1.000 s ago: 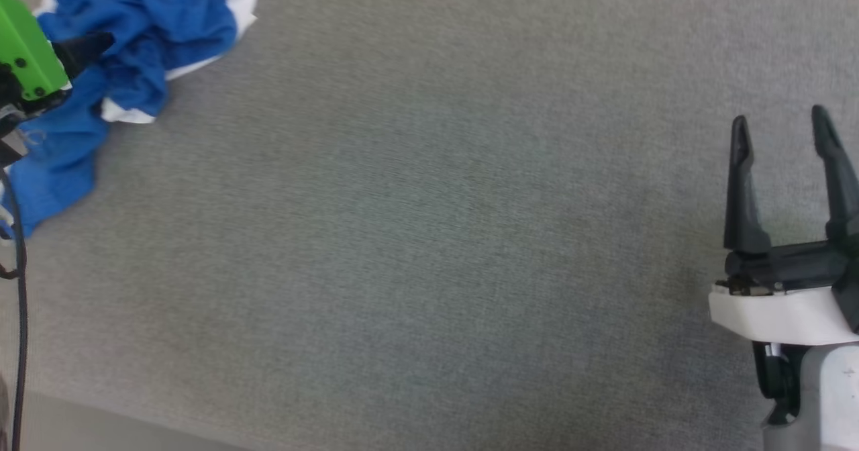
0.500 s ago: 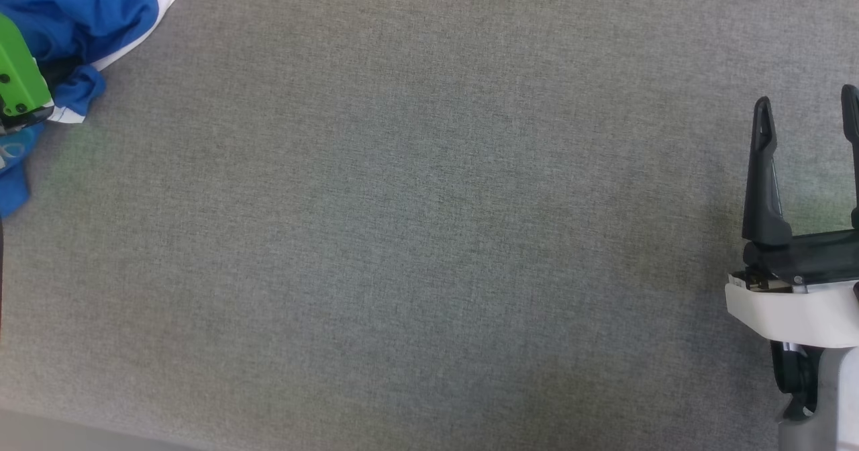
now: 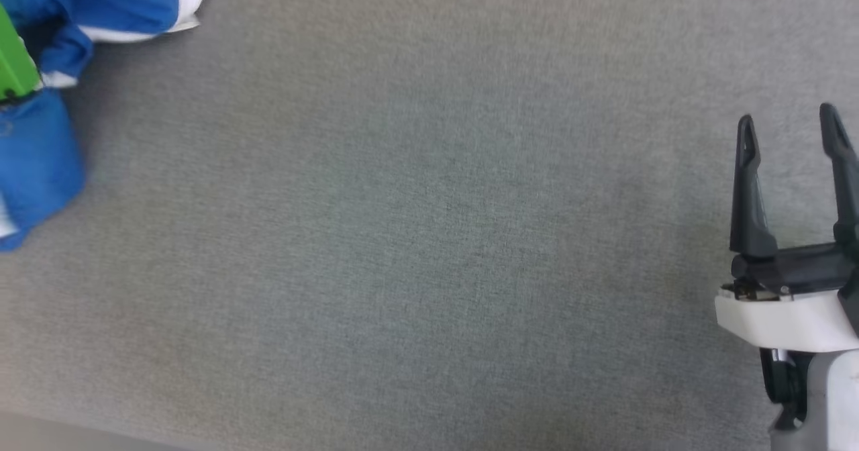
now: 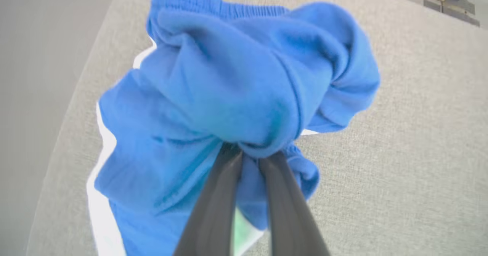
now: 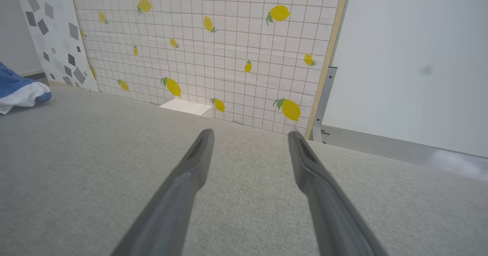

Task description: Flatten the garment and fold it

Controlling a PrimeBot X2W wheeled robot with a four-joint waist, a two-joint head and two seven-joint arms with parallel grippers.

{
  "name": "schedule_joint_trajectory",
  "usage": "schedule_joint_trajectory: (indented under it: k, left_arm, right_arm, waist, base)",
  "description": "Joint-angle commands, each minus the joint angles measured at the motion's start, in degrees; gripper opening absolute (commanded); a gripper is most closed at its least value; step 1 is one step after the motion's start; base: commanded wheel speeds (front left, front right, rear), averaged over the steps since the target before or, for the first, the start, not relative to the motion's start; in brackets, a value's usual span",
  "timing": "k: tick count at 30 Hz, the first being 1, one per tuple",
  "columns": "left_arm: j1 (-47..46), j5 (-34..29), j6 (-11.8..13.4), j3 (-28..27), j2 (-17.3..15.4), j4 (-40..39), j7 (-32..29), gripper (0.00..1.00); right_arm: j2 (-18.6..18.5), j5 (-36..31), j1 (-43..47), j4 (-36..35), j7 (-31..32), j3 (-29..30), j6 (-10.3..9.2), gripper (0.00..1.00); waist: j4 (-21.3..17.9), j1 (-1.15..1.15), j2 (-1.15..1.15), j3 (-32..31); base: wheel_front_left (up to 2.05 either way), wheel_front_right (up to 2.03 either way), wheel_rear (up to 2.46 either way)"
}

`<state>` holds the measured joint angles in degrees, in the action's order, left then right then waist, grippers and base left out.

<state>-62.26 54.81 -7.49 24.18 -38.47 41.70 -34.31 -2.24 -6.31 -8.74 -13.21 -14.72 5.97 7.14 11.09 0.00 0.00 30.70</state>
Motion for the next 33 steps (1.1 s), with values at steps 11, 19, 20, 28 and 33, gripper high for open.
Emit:
schedule_joint_trajectory:
  k: [11,19,20,28,33]
  left_arm:
    - [-1.7,0.9,0.0,13.61,-6.92,-19.49,4.8,0.0]
    - [-6.57,1.5,0.0,23.14,-6.96,-34.21,5.53,0.0]
    - [-7.15,1.63,0.0,24.03,-6.82,-35.58,5.62,0.0]
    - [-9.33,1.88,0.0,32.11,-4.28,-43.82,7.01,0.0]
    - [-6.27,2.61,0.0,36.75,-2.07,-45.38,9.36,0.0]
  right_arm:
    - [-0.04,4.03,5.86,2.99,-0.28,0.73,0.35,1.0]
    - [-0.04,6.46,9.96,4.35,-0.28,1.94,0.35,1.0]
    - [-0.04,6.67,10.21,4.4,-0.28,2.04,0.35,1.0]
    - [-0.04,7.8,11.27,4.36,-0.28,2.89,0.35,1.0]
    - [-0.04,8.14,11.11,4.1,-0.28,3.06,0.35,1.0]
  waist:
    - [0.02,0.0,0.0,-16.94]
    - [-2.67,0.0,0.0,-24.14]
    - [-3.33,0.0,0.0,-24.65]
    - [-9.66,0.0,0.0,-26.8]
    - [-12.96,0.0,0.0,-26.1]
  base:
    - [0.0,0.0,0.0]
    - [0.0,0.0,0.0]
    - [0.0,0.0,0.0]
    - [0.0,0.0,0.0]
    - [0.0,0.0,0.0]
